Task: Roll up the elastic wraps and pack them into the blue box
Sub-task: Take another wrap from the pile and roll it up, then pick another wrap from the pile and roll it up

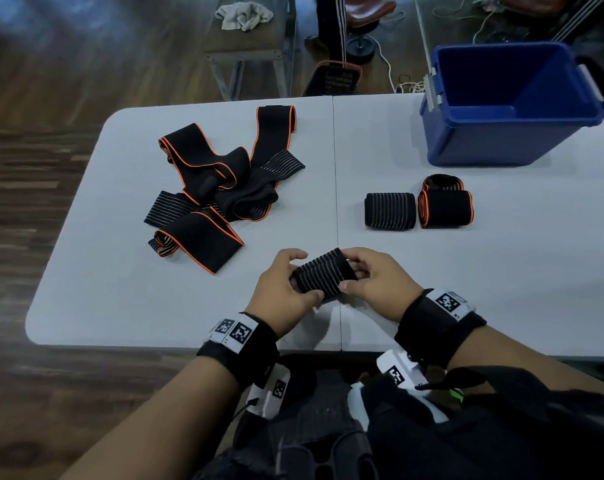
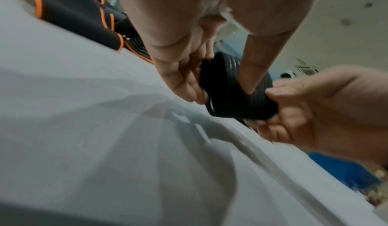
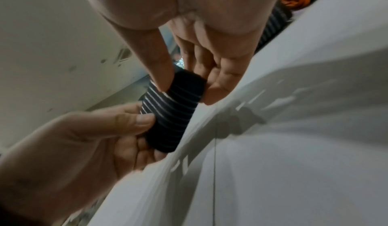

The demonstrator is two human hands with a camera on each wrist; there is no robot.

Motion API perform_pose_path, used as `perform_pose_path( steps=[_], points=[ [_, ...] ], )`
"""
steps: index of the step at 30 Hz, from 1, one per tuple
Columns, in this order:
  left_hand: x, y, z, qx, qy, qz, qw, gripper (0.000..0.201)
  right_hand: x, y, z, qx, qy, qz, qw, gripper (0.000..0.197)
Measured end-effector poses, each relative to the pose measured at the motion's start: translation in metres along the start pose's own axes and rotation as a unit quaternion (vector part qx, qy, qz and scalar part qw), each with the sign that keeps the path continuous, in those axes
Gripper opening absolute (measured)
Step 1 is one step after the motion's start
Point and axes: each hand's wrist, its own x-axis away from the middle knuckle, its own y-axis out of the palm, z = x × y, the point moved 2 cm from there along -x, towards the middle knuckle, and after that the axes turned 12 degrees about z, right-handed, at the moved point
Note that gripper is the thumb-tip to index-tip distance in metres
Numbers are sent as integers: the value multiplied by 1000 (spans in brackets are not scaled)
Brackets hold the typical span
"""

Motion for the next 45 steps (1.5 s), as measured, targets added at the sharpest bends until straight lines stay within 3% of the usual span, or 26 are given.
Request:
perform_pose_path(
  steps=[2, 5, 10, 15, 24, 29, 38, 41, 45],
  points=[
    [-3, 3, -2, 0, -24, -6, 1000, 46, -1, -5, 8, -28, 65, 1, 998, 31],
    [-6, 9, -5, -48, -34, 12, 998, 28, -3, -10, 23, 53, 72, 28, 996, 14],
    [-9, 16, 0, -8, -61, 21, 998, 24, -1, -14, 30, 115, 56, 116, 985, 31],
    [-16, 34, 14, 4, -63, 15, 998, 29, 6, -27, 28, 156, 39, 165, 973, 28],
    [-28, 104, 69, -8, 16, -72, 997, 24, 13, -102, 47, 162, 67, 293, 940, 21],
    [-19, 144, 102, 55, -2, -139, 989, 36, 15, -145, 55, 111, 70, 349, 928, 29],
    [-20, 162, 120, 49, 39, -159, 985, 48, 5, -178, 58, 23, 48, 331, 942, 37],
    [-28, 155, 119, 45, 49, -166, 984, 38, 2, -191, 54, 2, 43, 327, 944, 36],
    [-36, 137, 110, 50, 51, -151, 986, 17, -1, -210, 39, 38, 17, 345, 938, 22]
  ],
)
